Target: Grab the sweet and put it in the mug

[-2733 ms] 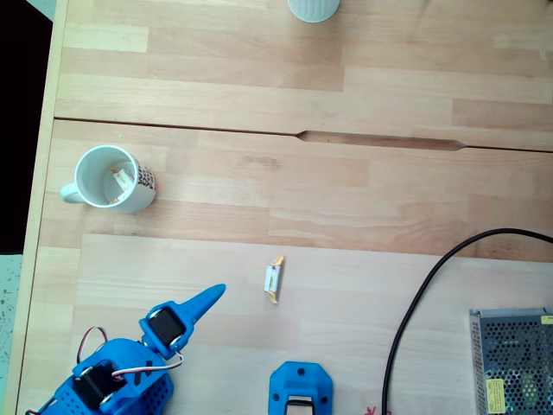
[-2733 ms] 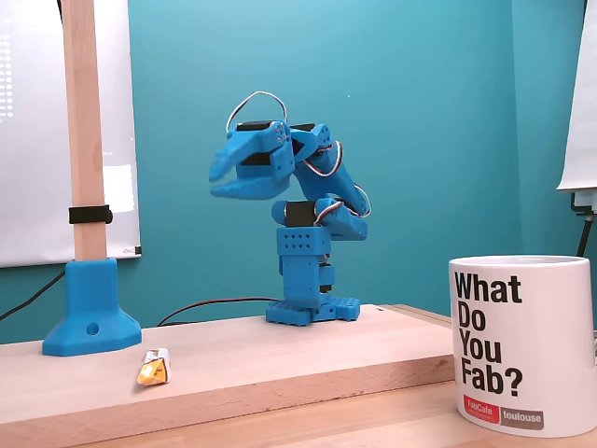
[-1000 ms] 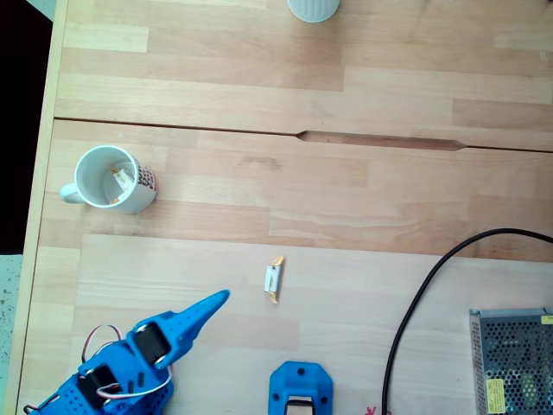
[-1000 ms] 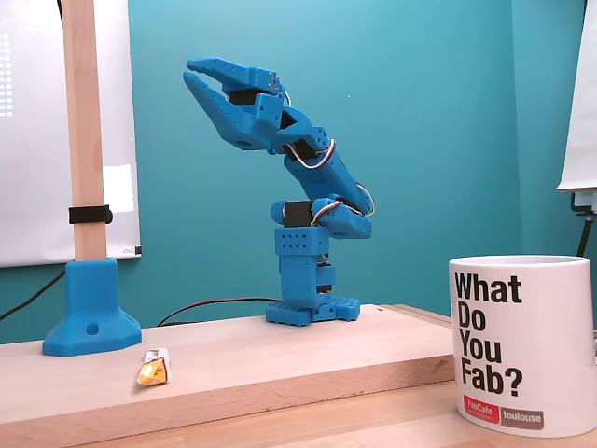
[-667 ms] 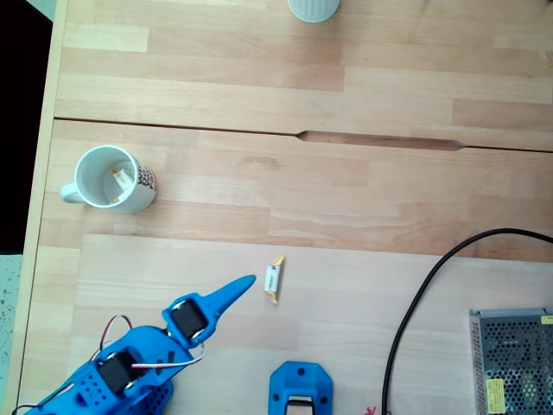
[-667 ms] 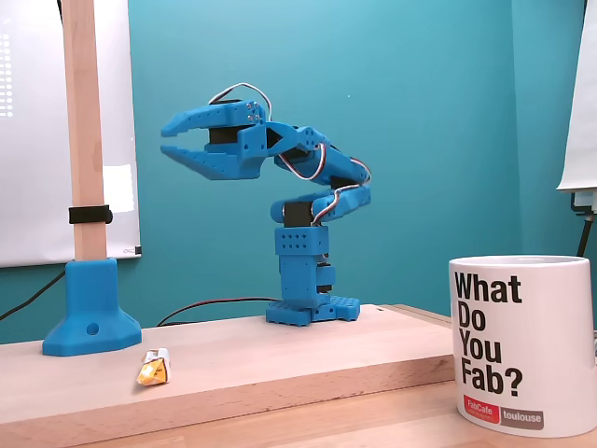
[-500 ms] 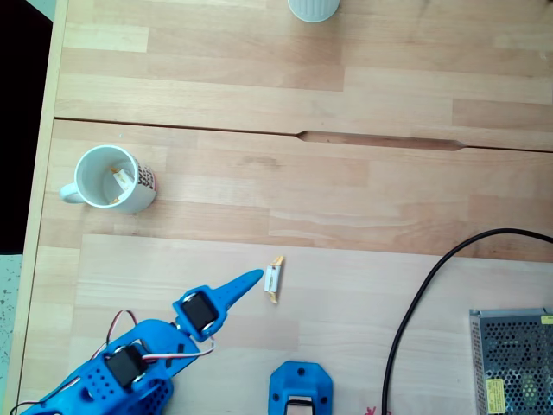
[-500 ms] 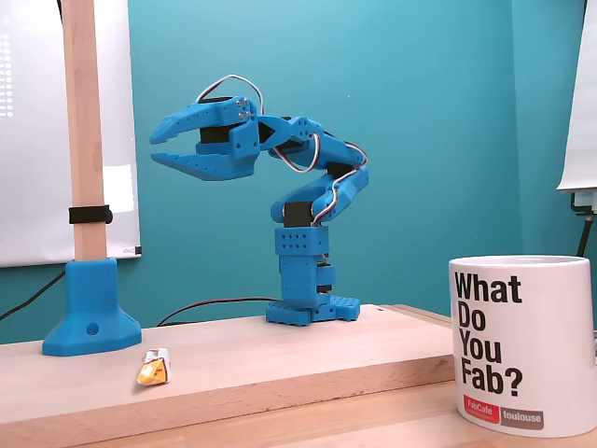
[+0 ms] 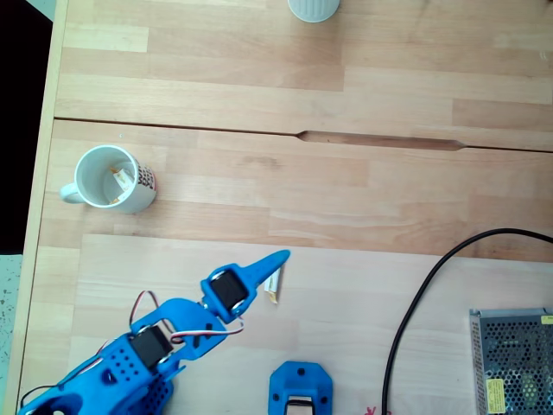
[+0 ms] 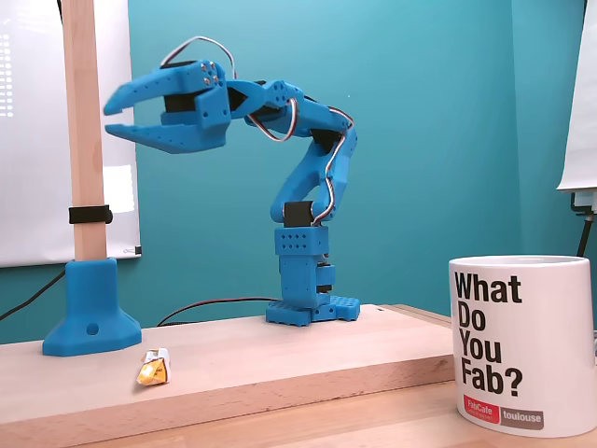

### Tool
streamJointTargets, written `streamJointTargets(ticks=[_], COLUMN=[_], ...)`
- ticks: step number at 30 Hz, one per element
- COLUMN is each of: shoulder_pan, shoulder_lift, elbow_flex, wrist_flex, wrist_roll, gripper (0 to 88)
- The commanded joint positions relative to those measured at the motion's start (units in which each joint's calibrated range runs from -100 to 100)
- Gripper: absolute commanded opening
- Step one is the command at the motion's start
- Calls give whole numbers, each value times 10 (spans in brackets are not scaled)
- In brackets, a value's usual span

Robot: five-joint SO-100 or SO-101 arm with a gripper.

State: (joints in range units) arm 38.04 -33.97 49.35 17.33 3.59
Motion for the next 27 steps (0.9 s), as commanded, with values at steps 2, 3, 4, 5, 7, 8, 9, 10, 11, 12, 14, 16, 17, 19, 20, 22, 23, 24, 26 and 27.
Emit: streamJointTargets(ticks=[2,3,4,5,7,8,9,10,11,12,14,16,17,19,20,22,23,24,26,27], shoulder_pan=[7,7,8,8,9,10,10,10,10,10,10,10,10,10,10,10,10,10,10,10], shoulder_lift=[64,80,94,106,125,131,136,138,139,139,138,139,140,145,149,150,152,156,176,188], elbow_flex=[-80,-89,-95,-99,-105,-105,-105,-107,-112,-114,-124,-145,-157,-187,-202,-227,-235,-242,-255,-259], wrist_flex=[-14,-14,-14,-14,-14,-13,-12,-6,5,20,65,119,148,207,234,285,308,331,372,389], wrist_roll=[1,1,1,1,1,1,1,1,1,1,1,1,1,1,1,1,1,1,1,1], gripper=[39,39,39,39,39,39,39,39,39,39,39,39,39,39,37,32,32,32,32,32])
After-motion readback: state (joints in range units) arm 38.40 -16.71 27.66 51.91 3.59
